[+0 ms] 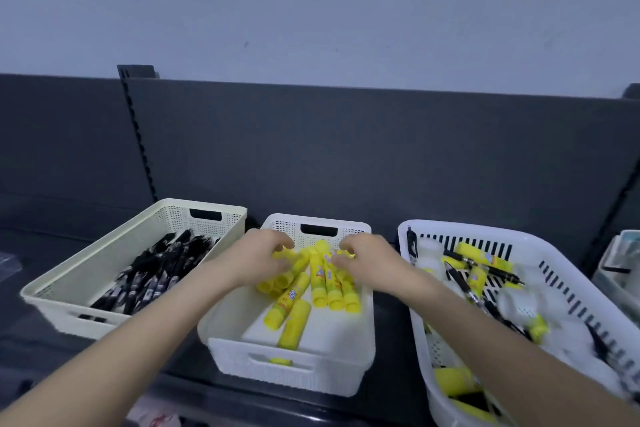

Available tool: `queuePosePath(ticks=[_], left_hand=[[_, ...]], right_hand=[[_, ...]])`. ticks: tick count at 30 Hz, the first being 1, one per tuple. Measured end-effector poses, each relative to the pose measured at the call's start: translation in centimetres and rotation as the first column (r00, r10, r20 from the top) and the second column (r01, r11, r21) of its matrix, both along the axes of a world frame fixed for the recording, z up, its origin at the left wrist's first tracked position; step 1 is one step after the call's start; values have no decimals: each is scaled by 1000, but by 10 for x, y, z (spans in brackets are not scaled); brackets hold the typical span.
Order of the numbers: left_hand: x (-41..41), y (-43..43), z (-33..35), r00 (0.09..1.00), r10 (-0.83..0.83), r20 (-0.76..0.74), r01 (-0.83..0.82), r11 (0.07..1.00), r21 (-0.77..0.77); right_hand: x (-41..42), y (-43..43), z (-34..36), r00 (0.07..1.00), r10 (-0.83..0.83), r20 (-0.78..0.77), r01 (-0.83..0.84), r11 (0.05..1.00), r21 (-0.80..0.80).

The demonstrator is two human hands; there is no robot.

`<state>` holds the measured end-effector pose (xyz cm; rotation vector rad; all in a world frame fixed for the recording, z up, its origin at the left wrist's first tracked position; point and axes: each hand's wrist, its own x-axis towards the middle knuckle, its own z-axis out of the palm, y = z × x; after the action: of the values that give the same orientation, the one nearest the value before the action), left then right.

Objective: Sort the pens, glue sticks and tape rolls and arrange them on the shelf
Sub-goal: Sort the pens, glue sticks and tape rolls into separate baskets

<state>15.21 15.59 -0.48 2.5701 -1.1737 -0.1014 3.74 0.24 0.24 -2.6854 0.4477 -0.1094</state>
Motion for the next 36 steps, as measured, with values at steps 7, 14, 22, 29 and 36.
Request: queuePosePath(ticks=[7,14,22,29,36], left_hand=[[-48,-54,8,973,-230,12,230,967,-104],[-119,-114,18,826,-562,-30,561,827,-40],[-165,-140,-7,667,-727,163,556,631,541],[-170,-153,-13,681,-711,176,519,638,568],[-147,-163,-11,786,-610,-100,612,747,260]], right_hand=[[-82,-59,20,981,-148,124,138,987,83],[-174,-110,14,979,-200,26,196,975,107],[-178,-109,-8,989,-96,-114,84,991,-103],[-134,-105,-32,936,-160,-313,55,946,-321],[-172,-134,-3,951,-267,-154,238,954,-181]])
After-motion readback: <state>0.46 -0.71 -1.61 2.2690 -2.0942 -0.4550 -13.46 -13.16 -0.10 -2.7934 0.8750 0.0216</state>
